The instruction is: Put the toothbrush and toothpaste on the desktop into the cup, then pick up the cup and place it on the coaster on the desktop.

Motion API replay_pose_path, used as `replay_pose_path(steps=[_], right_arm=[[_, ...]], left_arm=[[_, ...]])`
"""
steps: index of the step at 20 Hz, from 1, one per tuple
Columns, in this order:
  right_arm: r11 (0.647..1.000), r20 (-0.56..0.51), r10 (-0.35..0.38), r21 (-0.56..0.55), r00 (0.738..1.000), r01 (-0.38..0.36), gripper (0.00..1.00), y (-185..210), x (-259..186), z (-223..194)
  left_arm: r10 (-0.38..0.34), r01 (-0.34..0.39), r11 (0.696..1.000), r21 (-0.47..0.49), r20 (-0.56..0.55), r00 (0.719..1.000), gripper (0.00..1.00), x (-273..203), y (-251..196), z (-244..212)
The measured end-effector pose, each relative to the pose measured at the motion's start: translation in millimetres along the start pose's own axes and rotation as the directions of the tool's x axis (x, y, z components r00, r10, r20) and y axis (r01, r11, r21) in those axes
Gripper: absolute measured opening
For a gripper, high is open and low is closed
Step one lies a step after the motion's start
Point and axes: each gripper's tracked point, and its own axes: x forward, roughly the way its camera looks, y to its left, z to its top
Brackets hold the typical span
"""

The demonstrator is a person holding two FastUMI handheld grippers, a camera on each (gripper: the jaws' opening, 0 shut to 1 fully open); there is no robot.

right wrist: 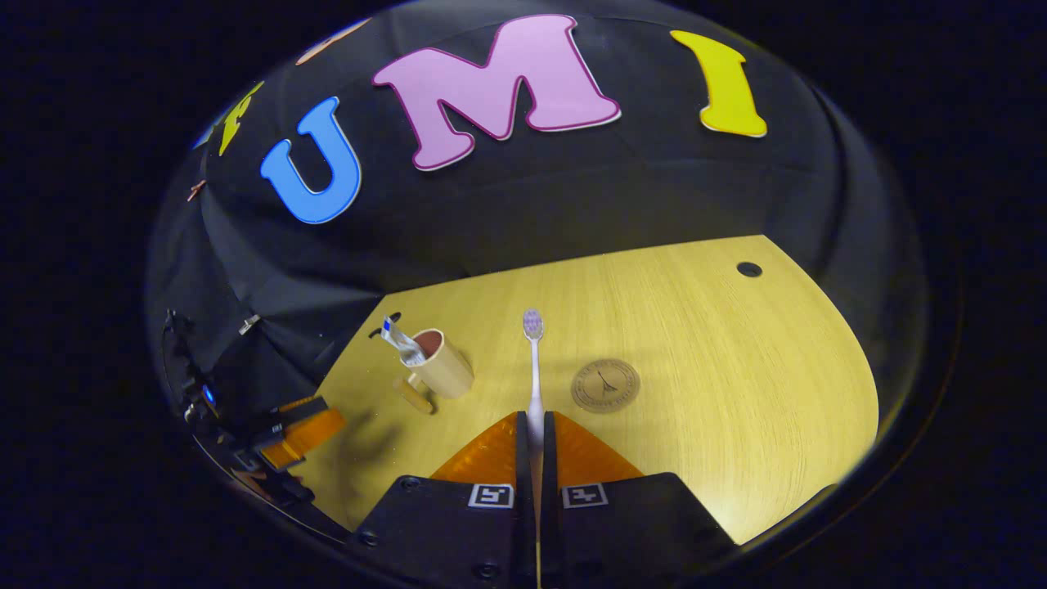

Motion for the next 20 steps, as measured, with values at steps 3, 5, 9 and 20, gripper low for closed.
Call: replay_pose_path(steps=[3, 5, 9, 20], right_arm=[[0.999, 0.036, 0.043, -0.005, 0.998, -0.042, 0.07, 27, 18, 23], [0.998, 0.054, 0.070, -0.006, 0.996, -0.069, 0.07, 45, 28, 35], [0.993, 0.092, 0.118, -0.020, 0.989, -0.117, 0.07, 79, 50, 56], [0.975, 0.196, 0.221, -0.017, 0.955, -0.222, 0.06, 142, 143, 106]], left_arm=[[0.029, -0.029, 0.999, 0.038, -0.012, 0.999, 0.98, -22, 4, -22], [0.036, -0.035, 0.999, 0.023, -0.033, 0.999, 0.98, -32, 3, -35], [0.042, -0.043, 0.999, -0.017, -0.042, 0.998, 0.98, -46, 5, -48], [0.169, -0.172, 0.981, -0.089, -0.032, 0.985, 0.98, -48, 78, -51]])
